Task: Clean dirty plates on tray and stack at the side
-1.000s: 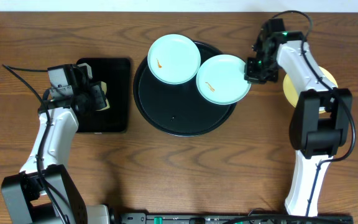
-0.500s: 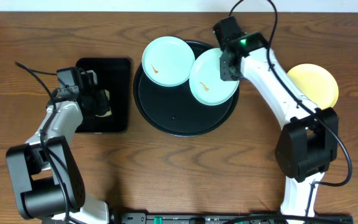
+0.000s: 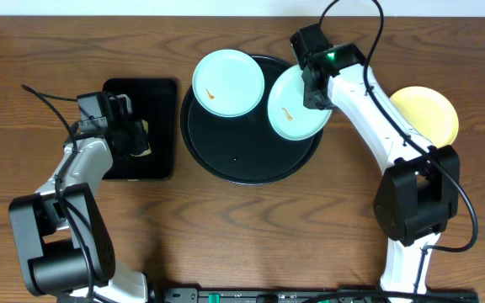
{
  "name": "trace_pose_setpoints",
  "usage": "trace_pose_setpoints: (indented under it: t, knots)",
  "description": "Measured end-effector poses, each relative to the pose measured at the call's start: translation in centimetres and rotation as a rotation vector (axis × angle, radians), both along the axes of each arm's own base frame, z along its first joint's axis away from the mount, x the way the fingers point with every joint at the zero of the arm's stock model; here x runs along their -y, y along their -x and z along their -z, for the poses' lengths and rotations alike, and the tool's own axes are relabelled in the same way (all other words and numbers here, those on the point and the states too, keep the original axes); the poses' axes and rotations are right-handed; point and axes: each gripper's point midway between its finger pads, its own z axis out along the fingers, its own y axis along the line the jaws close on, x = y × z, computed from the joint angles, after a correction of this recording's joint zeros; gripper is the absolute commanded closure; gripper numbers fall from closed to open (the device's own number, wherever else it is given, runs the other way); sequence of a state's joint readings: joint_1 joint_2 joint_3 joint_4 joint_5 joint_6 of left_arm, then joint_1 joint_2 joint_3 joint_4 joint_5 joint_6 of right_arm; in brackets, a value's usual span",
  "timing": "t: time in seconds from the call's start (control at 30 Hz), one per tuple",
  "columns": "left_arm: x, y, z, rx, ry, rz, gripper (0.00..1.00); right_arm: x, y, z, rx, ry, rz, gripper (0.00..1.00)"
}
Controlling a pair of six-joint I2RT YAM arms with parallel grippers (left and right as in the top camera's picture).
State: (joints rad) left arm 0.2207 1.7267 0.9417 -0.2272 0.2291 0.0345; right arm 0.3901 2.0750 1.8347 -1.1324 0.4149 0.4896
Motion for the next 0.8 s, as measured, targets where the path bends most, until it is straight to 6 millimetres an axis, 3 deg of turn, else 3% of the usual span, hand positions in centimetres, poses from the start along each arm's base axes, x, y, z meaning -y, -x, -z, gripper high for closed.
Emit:
trace_pose_setpoints:
  t: [0.23,0.47,0.57,0.8]
  knots:
    - [0.1,-0.4,0.5,0.018,0.004,0.004,0.86,0.1,0.1,-1.0,0.014,0.002,-0.024,0.99]
    - [0.1,-0.3,1.4,-0.002,0.008,0.003,0.86,0.3,1.2,-9.0,0.170,-0.060,-0.078,0.99]
    - [0.1,-0.3,1.7,-0.005,0.009,0.004,0.86,0.5,2.1,-11.3,0.202,-0.066,-0.109,0.99]
    - [0.1,-0.7,1.8,0.007,0.015,0.008,0.86,0.6,2.8,-10.7,0.147,-0.046,-0.146,0.99]
